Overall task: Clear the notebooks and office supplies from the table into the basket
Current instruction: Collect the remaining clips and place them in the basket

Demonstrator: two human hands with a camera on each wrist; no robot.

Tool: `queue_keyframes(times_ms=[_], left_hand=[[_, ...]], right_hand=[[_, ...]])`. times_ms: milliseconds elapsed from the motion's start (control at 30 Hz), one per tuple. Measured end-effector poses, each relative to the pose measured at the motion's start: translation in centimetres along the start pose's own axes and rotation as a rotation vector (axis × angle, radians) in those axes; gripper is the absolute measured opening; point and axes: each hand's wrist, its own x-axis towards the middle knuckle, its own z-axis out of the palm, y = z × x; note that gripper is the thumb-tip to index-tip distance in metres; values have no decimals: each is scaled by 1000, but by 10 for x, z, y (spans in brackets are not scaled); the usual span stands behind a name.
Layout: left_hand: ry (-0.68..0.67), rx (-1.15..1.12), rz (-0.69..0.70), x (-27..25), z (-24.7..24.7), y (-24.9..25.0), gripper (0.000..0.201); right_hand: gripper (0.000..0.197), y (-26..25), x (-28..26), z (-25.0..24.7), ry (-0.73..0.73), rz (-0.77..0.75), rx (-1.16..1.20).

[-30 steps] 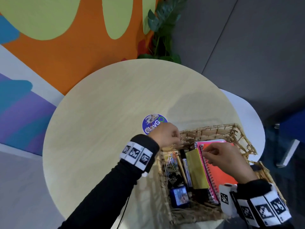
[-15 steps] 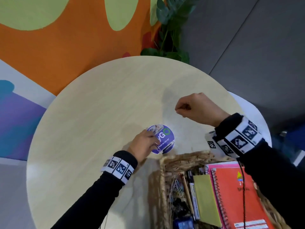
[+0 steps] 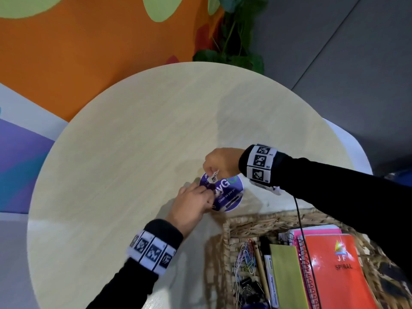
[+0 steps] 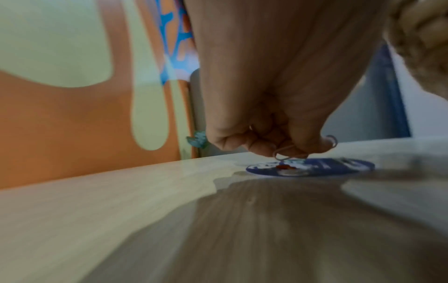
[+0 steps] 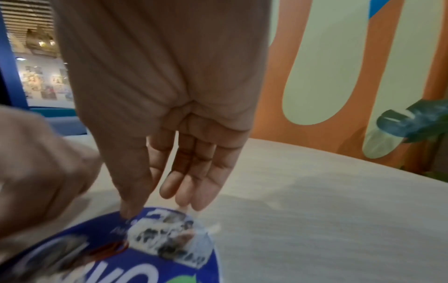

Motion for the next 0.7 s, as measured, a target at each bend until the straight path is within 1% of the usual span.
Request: queue_keyframes(times_ms=[67, 133, 167, 233, 300, 400, 467, 533, 567, 600, 633, 700], left_hand=[[47, -92, -101, -17, -1, -7, 33], [92, -164, -164, -33, 0, -12, 35], [111, -200, -186, -42, 2, -15, 34], [156, -262, -228, -58, 5, -17, 23], [190, -295, -264, -72, 6, -17, 14], [186, -316, -310, -85, 10, -15, 14], [180, -339, -320, -88, 14, -15, 18], [172, -334, -314, -89, 15, -13, 18], [169, -329, -314, -88, 15, -12, 16], [175, -333, -317, -88, 15, -11, 14], [186, -350, -326, -88, 15, -9, 12], [211, -385, -360, -89, 13, -5, 8]], right_hand=[[29, -4, 6, 6, -46, -42, -42], [30, -7, 10, 13, -76, -70, -85], [29, -8, 12, 16, -79, -85, -100], [22, -10, 14, 21, -76, -114, -117], [7, -13, 17, 25, -82, -113, -155], [17, -15, 19, 26, -108, -72, -202], [14, -18, 19, 25, -124, -52, -232], [13, -23, 18, 24, -154, -16, -261], [16, -26, 15, 22, -162, 6, -266], [21, -28, 9, 18, -145, 22, -263], [20, -32, -1, 11, -94, 42, -248], [17, -39, -31, -4, 89, 54, -170]])
